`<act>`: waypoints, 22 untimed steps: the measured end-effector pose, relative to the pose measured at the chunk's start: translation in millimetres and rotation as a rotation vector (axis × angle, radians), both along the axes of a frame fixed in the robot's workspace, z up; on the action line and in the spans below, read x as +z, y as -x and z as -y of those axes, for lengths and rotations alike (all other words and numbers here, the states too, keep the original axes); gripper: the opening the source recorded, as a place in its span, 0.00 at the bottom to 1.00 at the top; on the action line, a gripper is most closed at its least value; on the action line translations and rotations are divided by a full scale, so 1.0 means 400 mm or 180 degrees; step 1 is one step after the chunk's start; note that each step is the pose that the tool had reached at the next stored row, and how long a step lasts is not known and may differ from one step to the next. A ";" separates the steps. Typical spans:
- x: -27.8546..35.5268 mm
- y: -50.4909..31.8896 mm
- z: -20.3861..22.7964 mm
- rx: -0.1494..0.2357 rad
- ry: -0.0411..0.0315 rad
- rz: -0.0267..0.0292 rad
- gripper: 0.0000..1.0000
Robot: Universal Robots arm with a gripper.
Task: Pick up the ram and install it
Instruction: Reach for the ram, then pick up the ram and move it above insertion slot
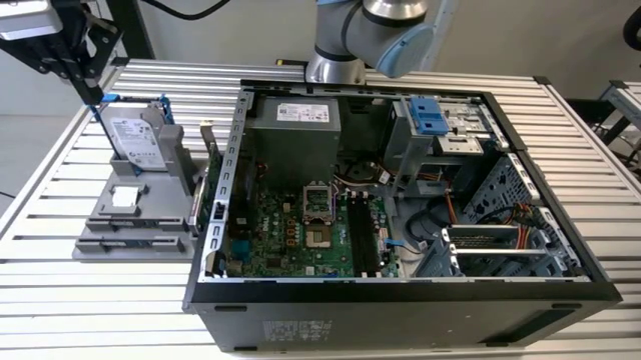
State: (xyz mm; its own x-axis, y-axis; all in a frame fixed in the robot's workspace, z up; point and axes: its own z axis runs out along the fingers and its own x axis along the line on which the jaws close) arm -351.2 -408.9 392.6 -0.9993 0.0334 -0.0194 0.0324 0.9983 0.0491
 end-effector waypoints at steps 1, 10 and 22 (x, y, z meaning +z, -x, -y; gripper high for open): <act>0.000 0.000 0.006 0.0000 0.0000 0.0000 0.00; 0.000 0.000 0.070 0.0000 0.0000 0.0000 0.00; 0.000 0.000 0.132 0.0010 0.0000 0.0000 0.00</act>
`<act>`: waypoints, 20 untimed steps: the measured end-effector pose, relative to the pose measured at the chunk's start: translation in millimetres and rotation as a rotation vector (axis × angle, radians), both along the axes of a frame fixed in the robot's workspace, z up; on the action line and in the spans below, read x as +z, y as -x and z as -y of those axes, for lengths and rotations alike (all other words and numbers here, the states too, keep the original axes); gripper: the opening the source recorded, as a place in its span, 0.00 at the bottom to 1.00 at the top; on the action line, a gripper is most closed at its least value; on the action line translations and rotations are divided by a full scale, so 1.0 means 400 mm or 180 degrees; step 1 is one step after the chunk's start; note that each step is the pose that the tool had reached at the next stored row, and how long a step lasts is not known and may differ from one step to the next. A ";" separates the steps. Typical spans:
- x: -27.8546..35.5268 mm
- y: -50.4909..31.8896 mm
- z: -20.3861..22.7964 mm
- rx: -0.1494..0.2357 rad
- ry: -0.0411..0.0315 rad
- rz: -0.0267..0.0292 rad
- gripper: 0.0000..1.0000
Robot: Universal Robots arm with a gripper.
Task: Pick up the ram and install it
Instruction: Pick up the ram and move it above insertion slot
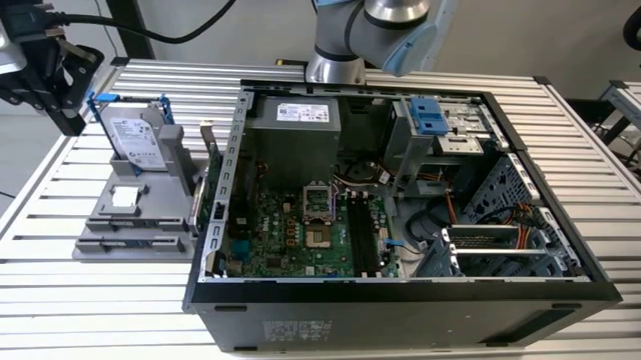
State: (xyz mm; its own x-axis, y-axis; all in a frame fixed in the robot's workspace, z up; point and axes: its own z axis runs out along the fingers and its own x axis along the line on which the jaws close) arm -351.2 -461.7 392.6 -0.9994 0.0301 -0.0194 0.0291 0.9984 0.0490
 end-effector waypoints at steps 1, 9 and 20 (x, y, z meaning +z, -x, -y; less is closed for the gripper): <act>0.000 0.000 0.000 0.0018 0.0000 0.0000 0.00; 0.000 0.001 0.000 0.0096 0.0000 -0.0001 0.00; 0.000 0.001 0.000 0.0104 0.0001 -0.0001 0.00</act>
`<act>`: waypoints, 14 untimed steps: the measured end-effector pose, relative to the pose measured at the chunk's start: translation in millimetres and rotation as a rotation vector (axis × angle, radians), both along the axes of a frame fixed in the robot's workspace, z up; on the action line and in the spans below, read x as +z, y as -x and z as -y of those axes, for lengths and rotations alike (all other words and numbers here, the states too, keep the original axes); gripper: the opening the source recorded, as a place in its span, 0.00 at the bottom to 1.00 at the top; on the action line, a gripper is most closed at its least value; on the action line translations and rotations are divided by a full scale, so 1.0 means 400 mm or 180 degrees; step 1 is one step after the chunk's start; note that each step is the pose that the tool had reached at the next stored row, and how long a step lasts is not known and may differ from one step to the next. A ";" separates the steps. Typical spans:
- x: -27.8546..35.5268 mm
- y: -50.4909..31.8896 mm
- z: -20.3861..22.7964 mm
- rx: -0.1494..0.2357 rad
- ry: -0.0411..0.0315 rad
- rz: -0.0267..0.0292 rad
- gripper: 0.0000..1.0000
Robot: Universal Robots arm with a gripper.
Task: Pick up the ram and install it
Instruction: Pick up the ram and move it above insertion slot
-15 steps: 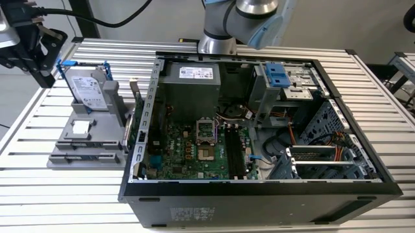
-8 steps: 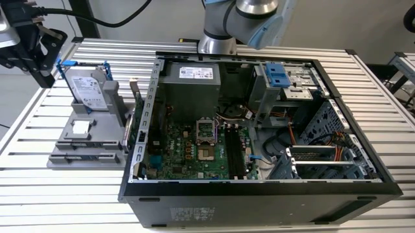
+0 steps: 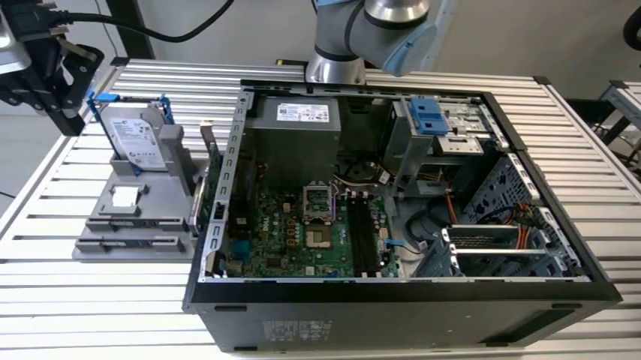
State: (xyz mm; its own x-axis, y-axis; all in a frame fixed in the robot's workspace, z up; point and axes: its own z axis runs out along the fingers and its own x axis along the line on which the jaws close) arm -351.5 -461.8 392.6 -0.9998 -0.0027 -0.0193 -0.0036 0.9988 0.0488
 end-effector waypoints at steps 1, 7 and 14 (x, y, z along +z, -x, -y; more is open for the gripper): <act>0.000 0.000 0.000 0.0006 0.0000 0.0000 0.00; 0.000 0.000 0.000 0.0224 0.0000 0.0000 0.00; 0.000 0.000 0.000 0.0611 0.0000 0.0000 0.00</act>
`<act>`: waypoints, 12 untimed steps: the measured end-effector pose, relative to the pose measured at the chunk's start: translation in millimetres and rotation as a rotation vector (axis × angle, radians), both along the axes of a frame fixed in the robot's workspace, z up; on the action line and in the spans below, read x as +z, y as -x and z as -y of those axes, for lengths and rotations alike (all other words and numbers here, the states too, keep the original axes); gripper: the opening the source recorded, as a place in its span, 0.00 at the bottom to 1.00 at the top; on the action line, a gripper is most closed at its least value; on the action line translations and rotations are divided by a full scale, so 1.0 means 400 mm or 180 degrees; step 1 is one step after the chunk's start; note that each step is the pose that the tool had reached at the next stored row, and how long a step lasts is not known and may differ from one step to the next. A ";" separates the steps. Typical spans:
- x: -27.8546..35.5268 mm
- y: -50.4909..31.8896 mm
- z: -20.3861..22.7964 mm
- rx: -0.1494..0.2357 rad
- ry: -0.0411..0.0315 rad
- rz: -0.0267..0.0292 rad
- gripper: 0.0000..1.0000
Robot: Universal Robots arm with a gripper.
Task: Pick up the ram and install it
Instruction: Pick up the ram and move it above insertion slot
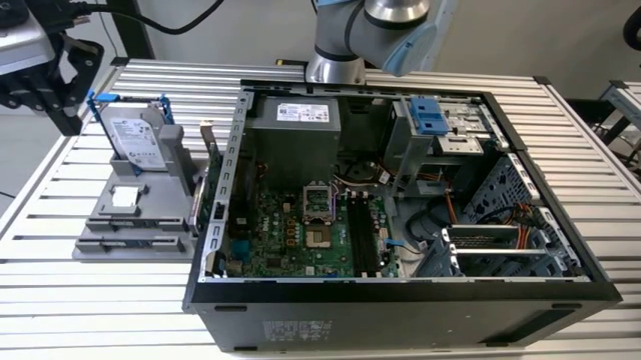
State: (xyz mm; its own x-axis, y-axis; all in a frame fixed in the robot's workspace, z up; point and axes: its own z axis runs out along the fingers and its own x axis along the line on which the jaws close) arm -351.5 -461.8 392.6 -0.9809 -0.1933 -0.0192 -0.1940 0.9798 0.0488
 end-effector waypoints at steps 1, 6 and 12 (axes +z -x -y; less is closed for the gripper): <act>0.000 0.000 0.000 0.0059 0.0000 0.0000 0.00; 0.000 0.000 0.000 0.0349 0.0000 0.0000 0.00; 0.000 0.000 0.000 0.0682 0.0000 0.0000 0.00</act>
